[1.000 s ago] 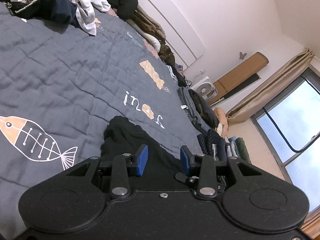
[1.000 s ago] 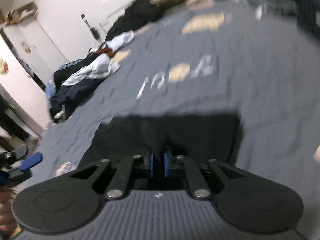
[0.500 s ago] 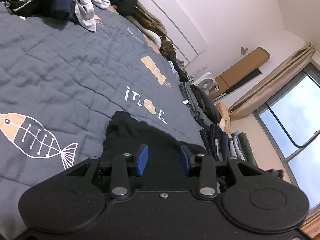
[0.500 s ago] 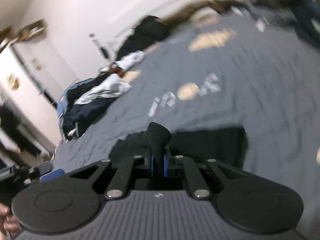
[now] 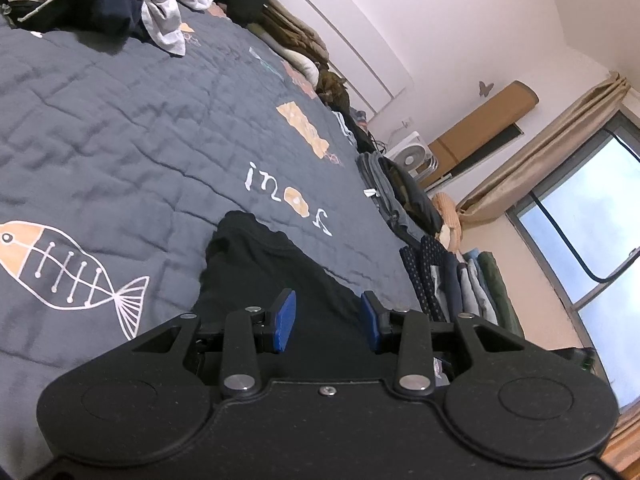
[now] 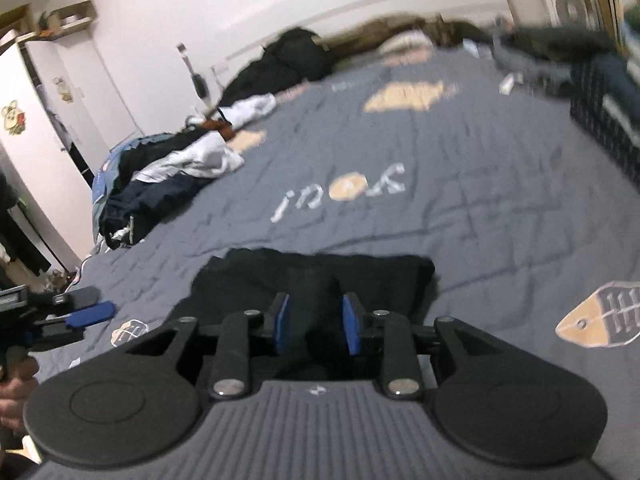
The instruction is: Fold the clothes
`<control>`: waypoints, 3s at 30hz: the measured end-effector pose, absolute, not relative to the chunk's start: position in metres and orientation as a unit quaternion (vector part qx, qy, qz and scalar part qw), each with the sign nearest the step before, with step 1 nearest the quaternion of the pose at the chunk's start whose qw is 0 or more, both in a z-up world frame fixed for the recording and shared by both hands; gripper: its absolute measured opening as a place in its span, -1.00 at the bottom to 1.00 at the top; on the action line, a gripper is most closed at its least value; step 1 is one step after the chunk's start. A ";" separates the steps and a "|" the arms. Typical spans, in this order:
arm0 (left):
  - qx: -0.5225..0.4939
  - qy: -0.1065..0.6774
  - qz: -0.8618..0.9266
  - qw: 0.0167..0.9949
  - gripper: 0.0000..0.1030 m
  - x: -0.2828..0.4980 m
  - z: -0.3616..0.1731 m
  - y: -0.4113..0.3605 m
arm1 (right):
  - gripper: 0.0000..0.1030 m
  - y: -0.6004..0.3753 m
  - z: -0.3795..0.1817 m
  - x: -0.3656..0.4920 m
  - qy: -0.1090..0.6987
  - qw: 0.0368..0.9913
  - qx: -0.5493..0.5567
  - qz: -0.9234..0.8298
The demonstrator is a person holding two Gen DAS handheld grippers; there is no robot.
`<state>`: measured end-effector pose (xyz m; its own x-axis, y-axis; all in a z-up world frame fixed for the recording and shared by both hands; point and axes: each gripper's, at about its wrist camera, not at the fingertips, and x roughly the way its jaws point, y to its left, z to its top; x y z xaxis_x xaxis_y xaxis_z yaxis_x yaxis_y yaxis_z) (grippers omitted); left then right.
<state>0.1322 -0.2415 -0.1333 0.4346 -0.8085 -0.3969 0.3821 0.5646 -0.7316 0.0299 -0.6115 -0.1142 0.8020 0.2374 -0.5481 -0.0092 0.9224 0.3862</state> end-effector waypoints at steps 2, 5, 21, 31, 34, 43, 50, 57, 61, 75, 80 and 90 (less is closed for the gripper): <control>-0.276 0.382 -0.376 0.798 -0.30 0.131 -0.134 -0.245 | -0.39 -0.603 -0.113 0.024 0.306 0.924 0.204 0.106; -0.268 0.385 -0.378 0.798 -0.30 0.129 -0.136 -0.250 | -0.37 -0.585 -0.125 0.023 0.311 0.911 0.221 0.157; -0.244 0.401 -0.391 0.791 -0.30 0.125 -0.141 -0.260 | -0.29 -0.609 -0.138 0.012 0.352 0.882 0.275 0.150; -0.154 0.377 -0.375 0.833 -0.28 0.134 -0.132 -0.270 | -0.19 -0.610 -0.139 0.091 0.334 0.923 0.168 0.089; -0.094 0.360 -0.368 0.852 -0.25 0.151 -0.126 -0.281 | -0.15 -0.626 -0.152 0.092 0.328 0.925 0.179 0.076; 0.169 0.333 -0.426 0.824 -0.25 0.217 -0.131 -0.348 | -0.11 -0.638 -0.163 0.094 0.332 0.915 0.208 0.093; 0.175 0.406 -0.466 0.767 -0.25 0.262 -0.146 -0.365 | -0.09 -0.639 -0.174 0.101 0.352 0.899 0.238 0.102; 0.192 0.416 -0.493 0.740 -0.89 0.268 -0.155 -0.365 | -0.64 -0.639 -0.179 0.103 0.353 0.889 0.271 0.109; 0.172 0.379 -0.482 0.771 -0.94 0.274 -0.138 -0.356 | -0.76 -0.637 -0.175 0.102 0.336 0.892 0.282 0.109; 0.133 0.369 -0.418 0.819 -0.50 0.270 -0.134 -0.348 | -0.67 -0.637 -0.180 0.106 0.351 0.901 0.242 0.079; 0.050 0.349 -0.415 0.839 -0.23 0.228 -0.109 -0.327 | -0.56 -0.646 -0.160 0.098 0.323 0.914 0.239 0.056; -0.096 0.379 -0.359 0.848 -0.11 0.104 -0.137 -0.304 | -0.47 -0.611 -0.134 0.057 0.313 0.915 0.227 0.113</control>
<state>0.1043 -0.3036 -0.1365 0.4554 -0.6810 -0.5735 0.5359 0.7241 -0.4342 0.0573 -0.6114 -0.1336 0.7785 0.3487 -0.5219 -0.0641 0.8713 0.4866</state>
